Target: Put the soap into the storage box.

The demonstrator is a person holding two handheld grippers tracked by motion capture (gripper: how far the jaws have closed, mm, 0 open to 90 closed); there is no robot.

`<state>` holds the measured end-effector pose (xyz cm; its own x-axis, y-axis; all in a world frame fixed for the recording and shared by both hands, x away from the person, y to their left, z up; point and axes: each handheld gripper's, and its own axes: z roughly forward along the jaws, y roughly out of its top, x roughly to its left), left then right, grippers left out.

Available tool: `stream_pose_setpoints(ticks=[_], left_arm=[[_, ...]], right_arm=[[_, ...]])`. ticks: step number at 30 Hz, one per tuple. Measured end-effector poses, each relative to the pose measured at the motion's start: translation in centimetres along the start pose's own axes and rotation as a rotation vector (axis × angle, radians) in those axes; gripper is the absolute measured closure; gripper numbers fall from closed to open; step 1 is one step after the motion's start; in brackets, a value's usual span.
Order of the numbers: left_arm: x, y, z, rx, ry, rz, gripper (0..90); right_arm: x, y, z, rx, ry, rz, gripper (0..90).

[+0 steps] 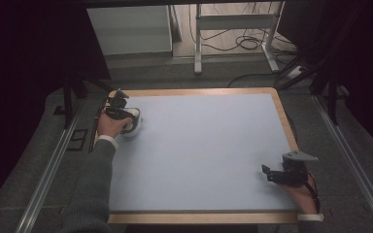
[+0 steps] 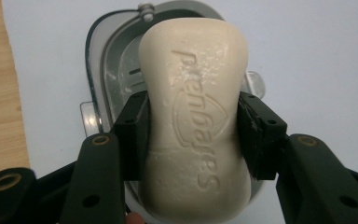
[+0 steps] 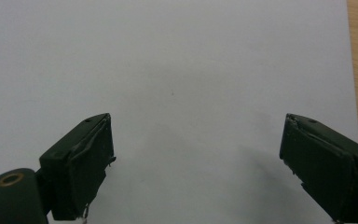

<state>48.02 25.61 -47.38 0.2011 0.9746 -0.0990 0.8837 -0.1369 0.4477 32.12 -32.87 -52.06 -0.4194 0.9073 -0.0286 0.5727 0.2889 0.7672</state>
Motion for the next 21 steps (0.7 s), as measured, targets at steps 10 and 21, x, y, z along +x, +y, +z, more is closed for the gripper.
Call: stream_pose_setpoints(ticks=[10, 21], left_arm=[[-0.3, -0.3, 0.2, -0.039, -0.045, -0.026, 40.3], [-1.7, -0.6, -1.9, -0.110, -0.077, 0.029, 31.6]], right_arm=[[0.0, 0.1, -0.1, -0.006, 0.007, 0.005, 9.5], [-0.1, -0.1, -0.3, -0.012, 0.009, 0.013, 9.5]])
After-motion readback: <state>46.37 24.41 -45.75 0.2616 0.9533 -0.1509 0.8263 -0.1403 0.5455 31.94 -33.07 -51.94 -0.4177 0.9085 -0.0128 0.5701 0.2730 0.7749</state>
